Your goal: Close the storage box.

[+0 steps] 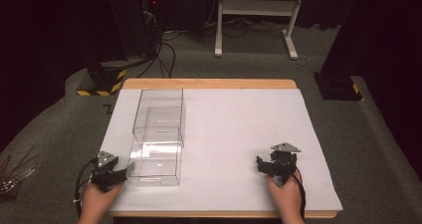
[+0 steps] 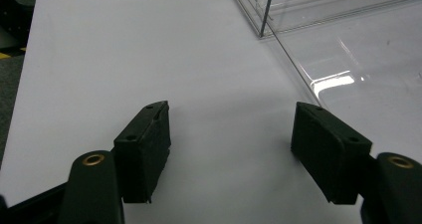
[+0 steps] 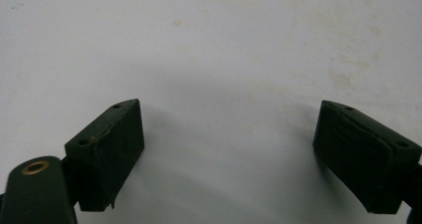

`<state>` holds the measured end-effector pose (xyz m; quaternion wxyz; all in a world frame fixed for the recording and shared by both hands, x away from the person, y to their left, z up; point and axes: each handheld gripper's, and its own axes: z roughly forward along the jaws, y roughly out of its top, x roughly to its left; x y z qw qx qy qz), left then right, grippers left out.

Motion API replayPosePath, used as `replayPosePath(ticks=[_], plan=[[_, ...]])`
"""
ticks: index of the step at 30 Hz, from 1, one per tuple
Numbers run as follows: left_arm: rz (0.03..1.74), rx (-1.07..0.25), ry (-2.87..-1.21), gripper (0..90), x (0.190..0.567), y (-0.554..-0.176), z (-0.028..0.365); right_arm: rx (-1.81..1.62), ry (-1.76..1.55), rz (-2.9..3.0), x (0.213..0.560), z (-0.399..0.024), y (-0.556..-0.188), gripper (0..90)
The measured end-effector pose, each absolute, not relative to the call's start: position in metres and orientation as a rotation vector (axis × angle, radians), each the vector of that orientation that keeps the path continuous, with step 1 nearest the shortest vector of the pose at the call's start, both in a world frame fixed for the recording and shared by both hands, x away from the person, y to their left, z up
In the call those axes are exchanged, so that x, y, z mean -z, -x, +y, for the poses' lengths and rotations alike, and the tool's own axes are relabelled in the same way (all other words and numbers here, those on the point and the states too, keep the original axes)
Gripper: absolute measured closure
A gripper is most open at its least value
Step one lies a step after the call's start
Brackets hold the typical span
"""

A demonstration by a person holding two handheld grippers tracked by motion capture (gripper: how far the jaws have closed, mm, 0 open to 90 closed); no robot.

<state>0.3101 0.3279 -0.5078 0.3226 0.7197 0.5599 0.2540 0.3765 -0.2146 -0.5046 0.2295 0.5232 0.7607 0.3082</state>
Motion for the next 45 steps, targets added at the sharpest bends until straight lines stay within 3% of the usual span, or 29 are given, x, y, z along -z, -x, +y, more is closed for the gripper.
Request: replayPosePath(ticks=[27,45], plan=[[1.472,-0.676,-1.89,30.7,0.5077,-0.3097,0.3266,-0.85,-1.449,2.092,0.5046,-0.2146,-0.3762,12.3],[1.442,-0.66,-1.875,36.1,0.5015,-0.3046,0.329,-0.847,-1.446,2.086,0.5047,-0.2139,-0.3759,12.4]])
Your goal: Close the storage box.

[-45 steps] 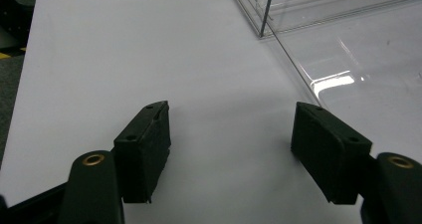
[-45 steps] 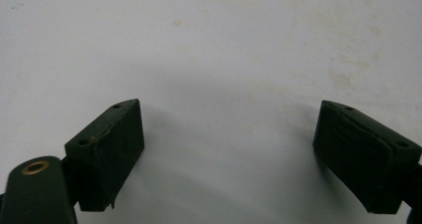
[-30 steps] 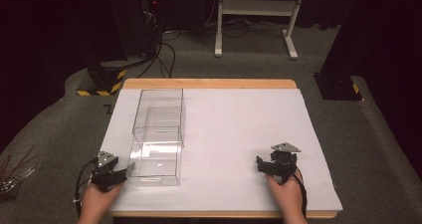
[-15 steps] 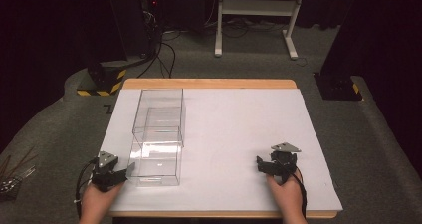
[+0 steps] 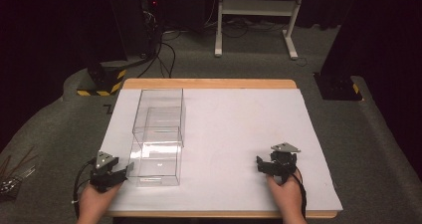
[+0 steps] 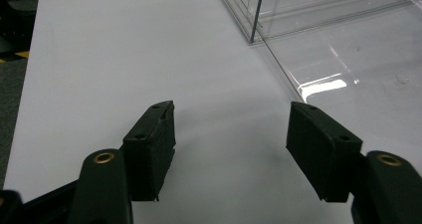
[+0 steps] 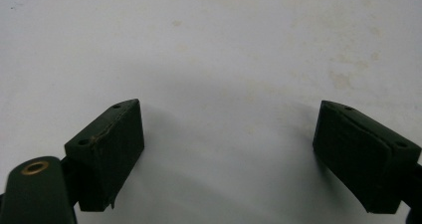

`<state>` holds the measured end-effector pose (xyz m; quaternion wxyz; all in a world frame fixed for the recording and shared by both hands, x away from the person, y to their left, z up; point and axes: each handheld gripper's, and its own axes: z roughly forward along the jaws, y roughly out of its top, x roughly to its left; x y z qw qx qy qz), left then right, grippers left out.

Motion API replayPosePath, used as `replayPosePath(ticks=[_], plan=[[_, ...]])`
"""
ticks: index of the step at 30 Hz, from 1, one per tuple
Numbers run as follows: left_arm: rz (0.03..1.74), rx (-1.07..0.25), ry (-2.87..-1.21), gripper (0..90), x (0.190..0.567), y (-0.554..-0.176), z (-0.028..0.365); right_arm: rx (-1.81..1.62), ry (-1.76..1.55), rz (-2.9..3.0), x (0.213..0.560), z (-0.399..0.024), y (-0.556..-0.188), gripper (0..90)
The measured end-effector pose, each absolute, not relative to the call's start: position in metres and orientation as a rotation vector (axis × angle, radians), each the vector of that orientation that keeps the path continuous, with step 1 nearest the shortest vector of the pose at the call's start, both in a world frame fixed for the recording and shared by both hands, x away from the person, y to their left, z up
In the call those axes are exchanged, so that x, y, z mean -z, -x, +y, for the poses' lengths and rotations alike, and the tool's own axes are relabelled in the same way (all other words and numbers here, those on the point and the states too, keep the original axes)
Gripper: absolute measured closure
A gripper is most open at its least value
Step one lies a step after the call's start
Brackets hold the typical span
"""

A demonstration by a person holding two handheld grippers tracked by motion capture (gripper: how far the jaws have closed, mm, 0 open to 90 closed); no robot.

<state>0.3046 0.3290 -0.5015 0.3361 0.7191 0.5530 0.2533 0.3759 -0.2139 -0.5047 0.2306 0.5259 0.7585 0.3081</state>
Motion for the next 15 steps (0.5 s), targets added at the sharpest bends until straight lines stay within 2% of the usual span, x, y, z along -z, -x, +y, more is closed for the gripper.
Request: replayPosePath(ticks=[15], plan=[[1.391,-0.71,-1.829,25.0,0.487,-0.297,0.335,-0.847,-1.446,2.086,0.505,-0.214,-0.376,12.5]])
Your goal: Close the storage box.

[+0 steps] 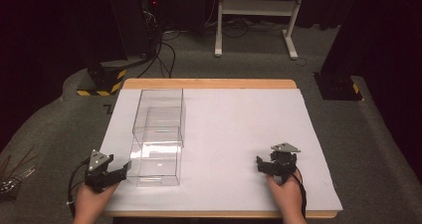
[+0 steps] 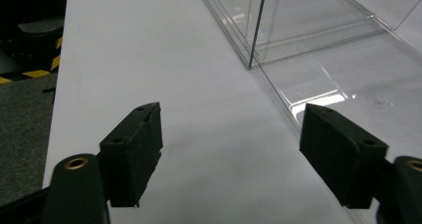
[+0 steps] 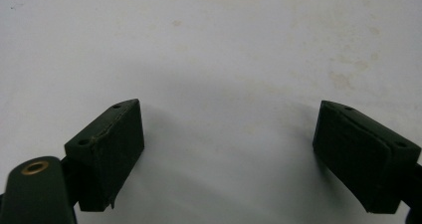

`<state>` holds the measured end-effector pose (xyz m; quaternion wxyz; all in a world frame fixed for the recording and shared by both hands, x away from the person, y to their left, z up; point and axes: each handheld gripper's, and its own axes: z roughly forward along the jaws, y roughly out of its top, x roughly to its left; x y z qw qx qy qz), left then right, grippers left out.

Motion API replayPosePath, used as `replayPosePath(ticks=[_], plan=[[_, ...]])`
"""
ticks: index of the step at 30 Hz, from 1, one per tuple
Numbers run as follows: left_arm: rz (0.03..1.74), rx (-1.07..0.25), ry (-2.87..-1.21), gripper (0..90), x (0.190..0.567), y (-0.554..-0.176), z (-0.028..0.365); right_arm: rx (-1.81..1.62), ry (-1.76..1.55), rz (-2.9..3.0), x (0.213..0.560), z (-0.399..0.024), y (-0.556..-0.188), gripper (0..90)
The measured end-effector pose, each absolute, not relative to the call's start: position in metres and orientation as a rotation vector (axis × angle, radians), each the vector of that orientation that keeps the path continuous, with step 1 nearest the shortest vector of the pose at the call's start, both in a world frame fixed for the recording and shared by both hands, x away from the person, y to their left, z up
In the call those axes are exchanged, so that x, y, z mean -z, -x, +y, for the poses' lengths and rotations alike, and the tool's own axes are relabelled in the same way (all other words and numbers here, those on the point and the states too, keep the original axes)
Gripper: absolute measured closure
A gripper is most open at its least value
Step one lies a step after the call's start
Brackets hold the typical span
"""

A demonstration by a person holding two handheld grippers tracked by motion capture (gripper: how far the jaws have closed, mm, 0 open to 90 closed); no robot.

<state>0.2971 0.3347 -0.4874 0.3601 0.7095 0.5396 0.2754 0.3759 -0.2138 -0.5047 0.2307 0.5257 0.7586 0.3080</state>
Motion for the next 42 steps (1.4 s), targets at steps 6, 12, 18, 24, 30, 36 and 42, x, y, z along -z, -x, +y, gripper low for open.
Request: replayPosePath(ticks=[6,12,18,24,30,36,42], plan=[[1.386,-0.715,-1.805,21.8,0.482,-0.295,0.335,-0.845,-1.441,2.087,0.505,-0.214,-0.376,12.6],[1.385,-0.706,-1.789,21.4,0.479,-0.294,0.337,-0.846,-1.441,2.087,0.505,-0.214,-0.376,12.6],[1.371,-0.704,-1.749,21.6,0.47,-0.29,0.341,-0.845,-1.441,2.086,0.505,-0.214,-0.376,12.6],[1.356,-0.713,-1.711,22.3,0.462,-0.283,0.344,-0.844,-1.44,2.086,0.505,-0.214,-0.376,12.6],[1.322,-0.724,-1.691,22.4,0.453,-0.277,0.341,-0.841,-1.438,2.087,0.505,-0.214,-0.376,12.7],[1.297,-0.728,-1.682,23.3,0.446,-0.273,0.339,-0.841,-1.438,2.087,0.505,-0.214,-0.376,12.7],[1.274,-0.729,-1.674,23.2,0.441,-0.27,0.336,-0.842,-1.44,2.087,0.505,-0.214,-0.376,12.7]])
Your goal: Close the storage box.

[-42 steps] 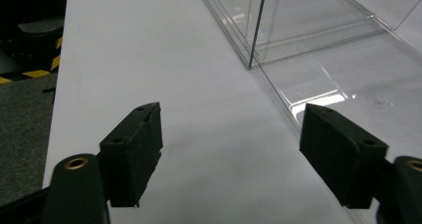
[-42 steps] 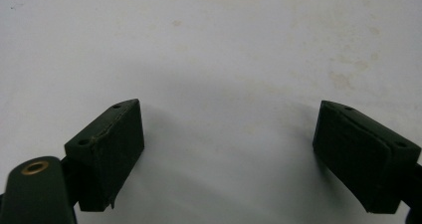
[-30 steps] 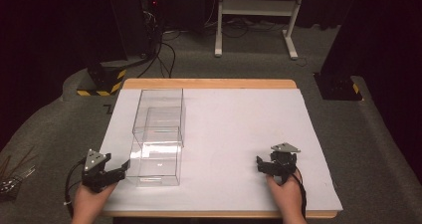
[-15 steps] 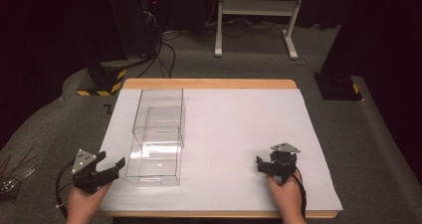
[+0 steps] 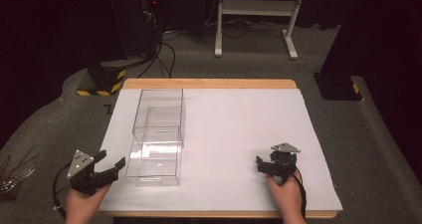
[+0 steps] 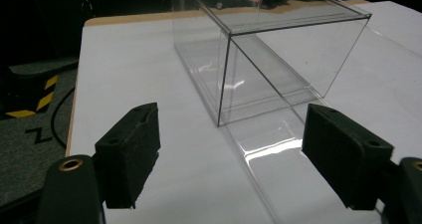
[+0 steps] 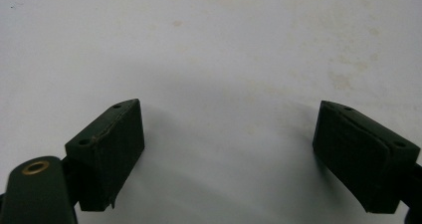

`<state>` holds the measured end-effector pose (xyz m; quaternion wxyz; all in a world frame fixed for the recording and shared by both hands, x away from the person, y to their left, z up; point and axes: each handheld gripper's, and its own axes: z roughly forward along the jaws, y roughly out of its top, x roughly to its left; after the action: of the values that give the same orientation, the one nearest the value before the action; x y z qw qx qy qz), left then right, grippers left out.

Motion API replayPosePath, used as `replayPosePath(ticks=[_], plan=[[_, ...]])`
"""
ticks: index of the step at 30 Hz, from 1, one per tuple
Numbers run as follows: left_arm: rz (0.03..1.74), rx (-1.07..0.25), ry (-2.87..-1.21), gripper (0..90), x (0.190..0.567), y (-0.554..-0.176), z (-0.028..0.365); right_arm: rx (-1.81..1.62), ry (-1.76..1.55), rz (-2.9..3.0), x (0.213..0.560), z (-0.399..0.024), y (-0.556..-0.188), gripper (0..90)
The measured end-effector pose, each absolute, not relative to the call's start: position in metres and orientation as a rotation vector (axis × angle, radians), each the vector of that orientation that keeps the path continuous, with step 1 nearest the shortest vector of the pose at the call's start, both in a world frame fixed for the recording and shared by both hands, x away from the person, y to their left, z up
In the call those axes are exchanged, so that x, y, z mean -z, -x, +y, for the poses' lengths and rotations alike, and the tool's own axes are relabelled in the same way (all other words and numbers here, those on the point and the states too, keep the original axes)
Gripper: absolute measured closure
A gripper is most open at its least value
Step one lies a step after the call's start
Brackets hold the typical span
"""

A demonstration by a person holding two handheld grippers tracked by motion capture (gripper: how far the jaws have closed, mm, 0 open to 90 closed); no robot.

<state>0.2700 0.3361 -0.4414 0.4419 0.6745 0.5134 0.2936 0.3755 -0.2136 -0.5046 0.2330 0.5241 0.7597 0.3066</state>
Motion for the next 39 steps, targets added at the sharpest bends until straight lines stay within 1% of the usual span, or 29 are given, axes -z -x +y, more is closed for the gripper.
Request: replayPosePath(ticks=[6,14,21,27,35,39], plan=[[1.239,-0.73,-1.668,22.9,0.436,-0.266,0.331,-0.842,-1.437,2.088,0.505,-0.214,-0.376,12.7],[1.195,-0.706,-1.668,20.4,0.432,-0.262,0.321,-0.844,-1.44,2.086,0.505,-0.214,-0.376,12.7],[1.195,-0.695,-1.686,20.0,0.429,-0.26,0.319,-0.845,-1.44,2.086,0.505,-0.214,-0.376,12.7],[1.176,-0.703,-1.721,20.0,0.435,-0.253,0.311,-0.844,-1.439,2.086,0.505,-0.214,-0.376,12.7],[1.172,-0.675,-1.685,20.0,0.44,-0.242,0.309,-0.841,-1.437,2.088,0.505,-0.214,-0.376,12.8],[1.153,-0.68,-1.698,20.0,0.44,-0.237,0.308,-0.841,-1.434,2.088,0.505,-0.214,-0.376,12.8]])
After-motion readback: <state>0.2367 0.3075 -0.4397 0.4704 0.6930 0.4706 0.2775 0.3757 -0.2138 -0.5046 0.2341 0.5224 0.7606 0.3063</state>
